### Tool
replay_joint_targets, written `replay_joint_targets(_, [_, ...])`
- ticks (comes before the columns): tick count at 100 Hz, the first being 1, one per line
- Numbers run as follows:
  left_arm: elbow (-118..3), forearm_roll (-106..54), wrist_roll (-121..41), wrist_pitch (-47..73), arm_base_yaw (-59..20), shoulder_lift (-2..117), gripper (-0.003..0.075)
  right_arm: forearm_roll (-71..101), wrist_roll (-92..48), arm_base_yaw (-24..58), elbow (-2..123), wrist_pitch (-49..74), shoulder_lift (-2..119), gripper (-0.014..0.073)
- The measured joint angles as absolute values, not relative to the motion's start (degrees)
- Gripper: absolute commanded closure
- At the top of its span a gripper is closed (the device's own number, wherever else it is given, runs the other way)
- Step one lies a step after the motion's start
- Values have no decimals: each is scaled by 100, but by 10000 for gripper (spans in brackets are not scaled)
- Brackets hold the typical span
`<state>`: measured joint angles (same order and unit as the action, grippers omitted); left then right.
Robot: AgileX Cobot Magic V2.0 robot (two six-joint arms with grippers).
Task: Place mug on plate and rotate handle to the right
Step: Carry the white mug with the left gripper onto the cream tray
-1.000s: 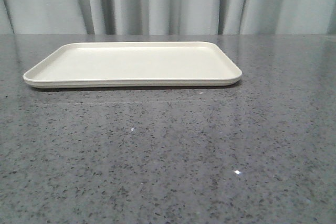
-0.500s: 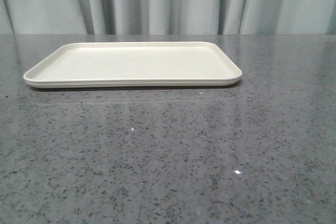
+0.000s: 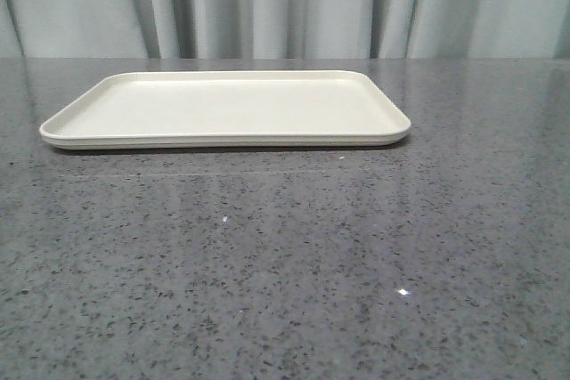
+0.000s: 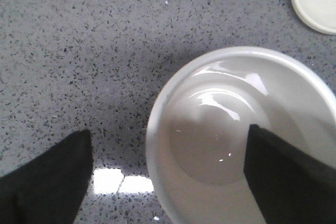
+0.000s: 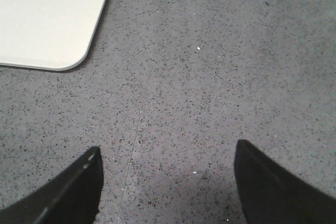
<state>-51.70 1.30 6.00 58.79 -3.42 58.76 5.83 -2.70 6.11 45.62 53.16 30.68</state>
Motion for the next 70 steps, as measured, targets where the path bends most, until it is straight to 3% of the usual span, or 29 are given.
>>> replay_joint_targets(23, [-5170,130,600,5761,-342,6258,147,583,-270,611,4562,5316,3068,63])
replay_joint_targets(35, [-5170,130,600,5750,-342,6374,197,583,-270,611,4562,5316,3068,63])
replay_joint_targets(52, [-5170,130,600,5729,-342,6395,390,583,-270,611,4562,5295,3068,63])
replay_joint_targets(70, [-5170,130,600,5719,-342,6395,675,583,-270,611,4562,5248,3068,63])
